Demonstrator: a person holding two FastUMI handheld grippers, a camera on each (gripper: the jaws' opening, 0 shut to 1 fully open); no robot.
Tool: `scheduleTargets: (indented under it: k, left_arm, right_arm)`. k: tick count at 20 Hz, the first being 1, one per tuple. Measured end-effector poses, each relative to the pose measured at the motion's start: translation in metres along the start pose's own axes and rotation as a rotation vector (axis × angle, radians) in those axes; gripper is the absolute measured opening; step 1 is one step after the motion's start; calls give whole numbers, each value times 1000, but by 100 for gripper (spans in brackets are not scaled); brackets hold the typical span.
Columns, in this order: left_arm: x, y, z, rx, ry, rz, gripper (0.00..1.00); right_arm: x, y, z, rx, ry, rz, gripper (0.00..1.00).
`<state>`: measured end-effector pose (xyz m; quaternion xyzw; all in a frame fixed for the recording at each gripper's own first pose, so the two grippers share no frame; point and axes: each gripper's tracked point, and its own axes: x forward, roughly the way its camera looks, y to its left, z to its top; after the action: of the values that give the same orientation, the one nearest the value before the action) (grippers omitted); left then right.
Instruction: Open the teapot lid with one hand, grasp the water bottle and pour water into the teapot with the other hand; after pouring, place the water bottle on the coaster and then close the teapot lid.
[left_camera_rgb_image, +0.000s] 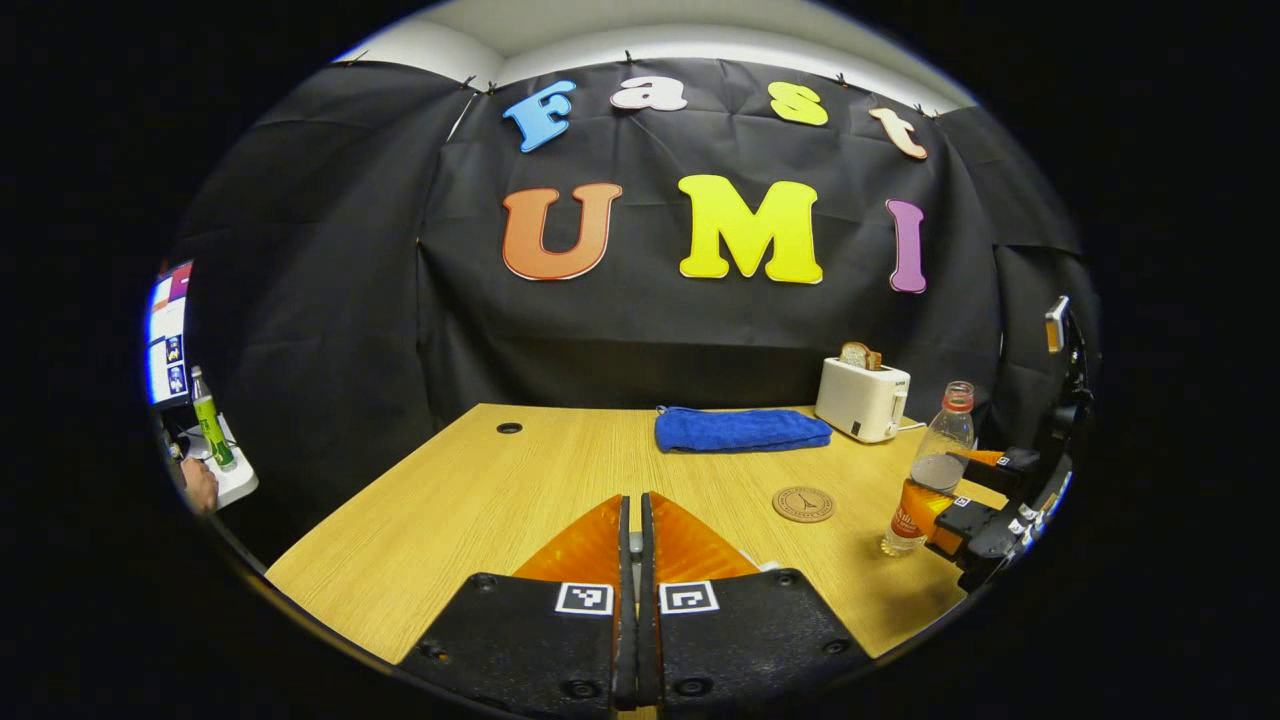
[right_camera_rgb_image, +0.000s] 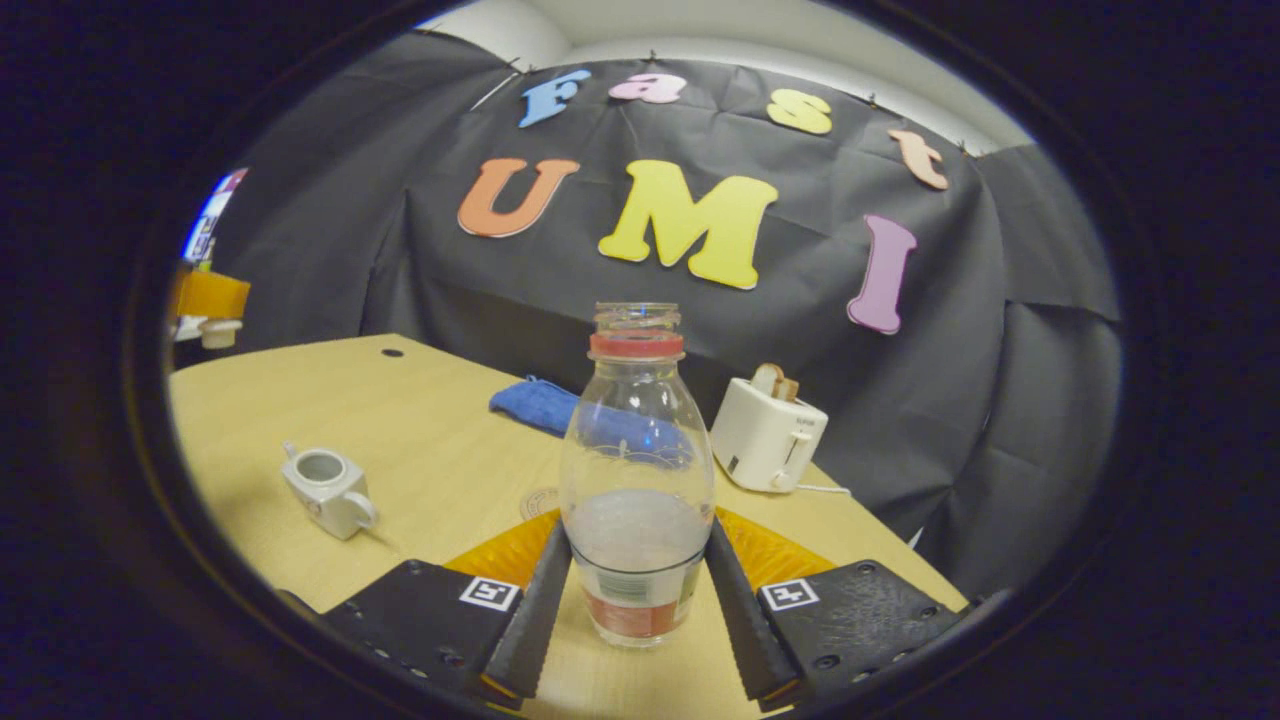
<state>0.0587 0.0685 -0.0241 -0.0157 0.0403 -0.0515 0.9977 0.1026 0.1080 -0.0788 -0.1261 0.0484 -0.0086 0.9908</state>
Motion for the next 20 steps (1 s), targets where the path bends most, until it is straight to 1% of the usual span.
scheduleTargets:
  k: [3, 5, 9, 10, 14, 15, 16, 20]
  left_arm:
    - [-7, 8, 4, 1, -6, -7, 3]
    - [-10, 16, 7, 7, -9, -1, 3]
    - [-14, 29, 7, -2, -5, 8, 3]
    - [-16, 31, 7, -1, -1, 7, 3]
    - [-21, 34, 11, -13, -11, -10, 3]
    - [-22, 36, 11, -13, -11, -10, 3]
    - [-22, 37, 11, -10, -10, -8, 3]
    - [-23, 48, 9, -2, -2, 12, 3]
  right_arm:
    - [5, 6, 4, -142, 20, -29, 72]
    - [8, 11, 7, -233, 25, -45, 74]
    - [11, 19, 12, -400, 31, -97, 73]
    - [12, 24, 14, -450, 31, -102, 74]
    - [19, 37, 12, -636, 45, -101, 75]
    - [20, 39, 11, -685, 50, -99, 73]
    - [22, 44, 13, -737, 46, -99, 75]
    - [25, 61, 18, -944, 1, -104, 75]
